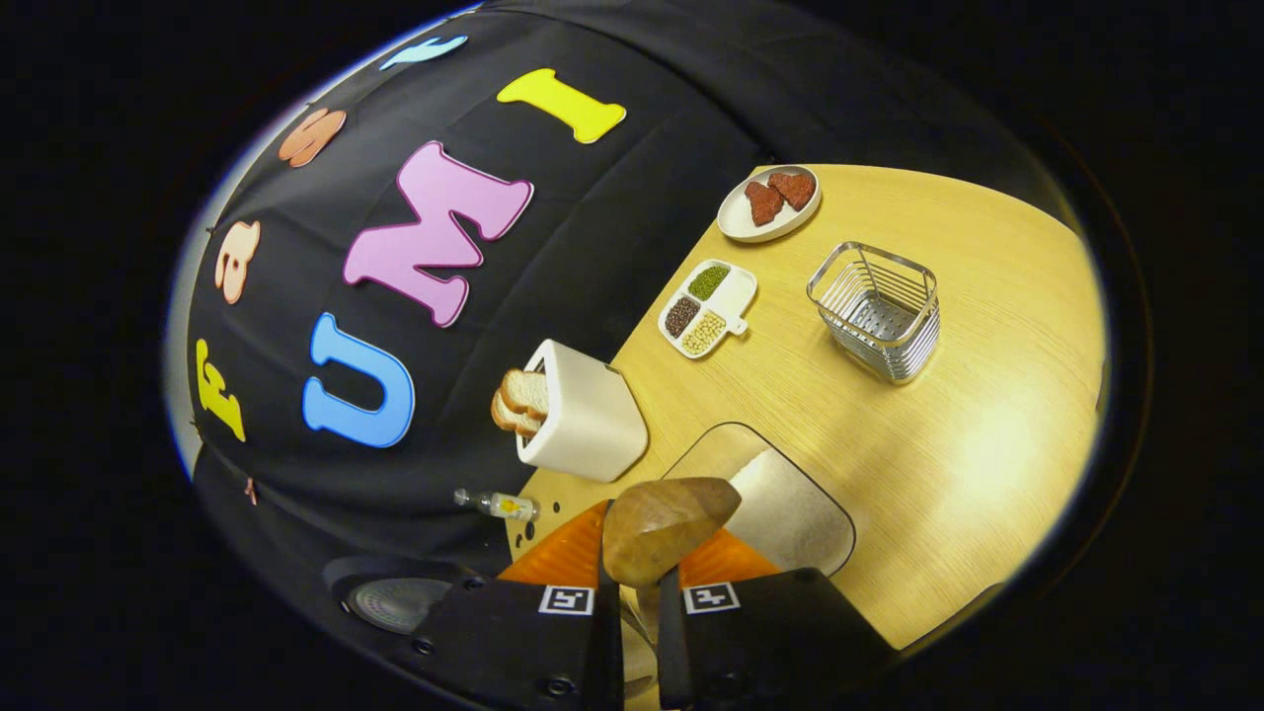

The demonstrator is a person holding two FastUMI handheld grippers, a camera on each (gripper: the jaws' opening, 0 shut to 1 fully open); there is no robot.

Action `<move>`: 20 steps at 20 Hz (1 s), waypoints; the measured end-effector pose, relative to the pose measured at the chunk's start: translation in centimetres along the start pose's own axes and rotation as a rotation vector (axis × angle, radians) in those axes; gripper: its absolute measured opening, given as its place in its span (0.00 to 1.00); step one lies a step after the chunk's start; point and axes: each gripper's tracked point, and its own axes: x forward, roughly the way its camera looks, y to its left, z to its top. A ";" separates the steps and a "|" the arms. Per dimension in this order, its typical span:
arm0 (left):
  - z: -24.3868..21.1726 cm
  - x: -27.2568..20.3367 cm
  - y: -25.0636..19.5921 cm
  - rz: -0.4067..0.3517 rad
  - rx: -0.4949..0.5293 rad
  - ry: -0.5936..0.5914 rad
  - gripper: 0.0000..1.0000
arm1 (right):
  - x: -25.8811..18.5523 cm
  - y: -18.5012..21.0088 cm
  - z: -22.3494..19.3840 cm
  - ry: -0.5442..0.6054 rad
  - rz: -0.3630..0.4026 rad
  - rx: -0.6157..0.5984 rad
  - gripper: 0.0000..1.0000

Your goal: Close the left gripper, press the button to open the rice cooker; take a wooden spoon from the chopstick holder with the right hand, scoop a spoonful of rice and pour it into the rice cooker, then put the wooden spoon back into the chopstick holder.

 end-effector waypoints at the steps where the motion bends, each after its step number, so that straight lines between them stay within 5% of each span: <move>1: 0.3 -0.1 0.2 -0.001 -0.004 -0.006 0.96 | -0.3 0.6 0.3 -0.005 0.012 0.019 0.18; 8: 1.8 -0.6 1.1 0.007 -0.013 -0.049 0.95 | -2.3 7.0 -1.1 0.015 0.120 0.028 0.18; 20: 1.6 -2.3 5.1 0.076 -0.073 -0.074 0.95 | -1.9 19.1 -14.5 0.198 0.310 -0.225 0.18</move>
